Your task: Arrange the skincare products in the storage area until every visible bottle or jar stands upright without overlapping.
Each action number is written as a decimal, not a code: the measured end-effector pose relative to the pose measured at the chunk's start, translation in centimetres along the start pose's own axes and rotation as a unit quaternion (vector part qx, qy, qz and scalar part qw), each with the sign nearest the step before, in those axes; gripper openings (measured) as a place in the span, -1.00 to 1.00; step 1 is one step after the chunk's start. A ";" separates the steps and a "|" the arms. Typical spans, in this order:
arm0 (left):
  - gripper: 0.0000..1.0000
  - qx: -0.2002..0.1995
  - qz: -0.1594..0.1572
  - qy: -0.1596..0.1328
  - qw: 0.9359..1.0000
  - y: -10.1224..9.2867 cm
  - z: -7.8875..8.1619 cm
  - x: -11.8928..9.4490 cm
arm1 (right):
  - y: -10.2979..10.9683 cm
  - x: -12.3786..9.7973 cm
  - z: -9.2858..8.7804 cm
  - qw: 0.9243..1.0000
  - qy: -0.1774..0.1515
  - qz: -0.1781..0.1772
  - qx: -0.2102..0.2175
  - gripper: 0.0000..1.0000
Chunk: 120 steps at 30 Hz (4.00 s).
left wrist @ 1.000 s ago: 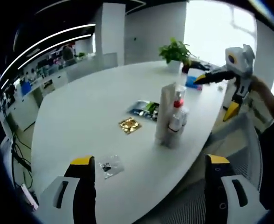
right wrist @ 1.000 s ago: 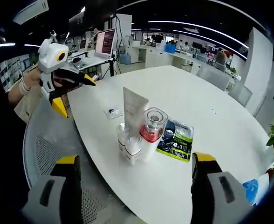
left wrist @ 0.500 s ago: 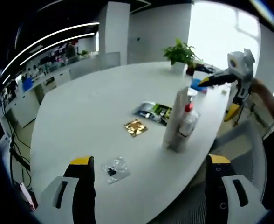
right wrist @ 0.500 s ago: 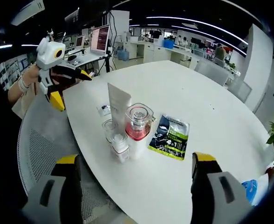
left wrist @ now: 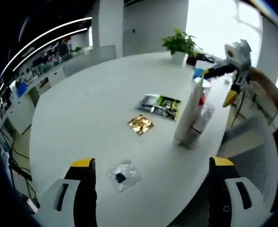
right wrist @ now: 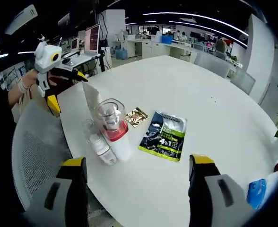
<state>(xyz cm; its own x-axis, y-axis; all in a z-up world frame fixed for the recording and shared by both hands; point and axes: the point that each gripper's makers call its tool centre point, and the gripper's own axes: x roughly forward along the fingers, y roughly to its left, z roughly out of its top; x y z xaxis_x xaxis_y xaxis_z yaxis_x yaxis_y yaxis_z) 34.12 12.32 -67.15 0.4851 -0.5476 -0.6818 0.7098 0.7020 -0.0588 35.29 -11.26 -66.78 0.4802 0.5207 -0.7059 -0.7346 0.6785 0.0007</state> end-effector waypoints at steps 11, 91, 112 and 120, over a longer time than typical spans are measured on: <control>0.91 0.000 -0.010 0.014 1.000 1.0 1.1 2.4 | -4.4 1.6 -0.5 0.999 -0.005 -0.022 0.023 0.14; -0.87 -0.249 -0.194 0.003 0.949 -2.6 7.4 21.2 | -9.4 12.0 -4.0 0.980 0.028 0.016 0.195 -0.98; -0.81 -0.266 -0.209 -0.079 0.938 -2.1 10.5 18.5 | -10.6 7.1 3.1 0.940 -0.197 0.027 0.276 -0.99; -1.00 -0.288 -0.206 -0.087 0.931 -2.4 10.4 17.7 | -9.1 5.6 6.2 0.929 -0.243 0.049 0.277 -0.99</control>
<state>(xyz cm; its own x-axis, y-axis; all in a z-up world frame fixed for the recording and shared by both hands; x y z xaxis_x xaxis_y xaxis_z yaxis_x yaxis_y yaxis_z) 46.32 -3.76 -71.53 0.3444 -0.8544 -0.3892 0.4860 0.5169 -0.7047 47.65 -11.36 -66.36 0.6818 0.6755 -0.2808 -0.4924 0.7076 0.5068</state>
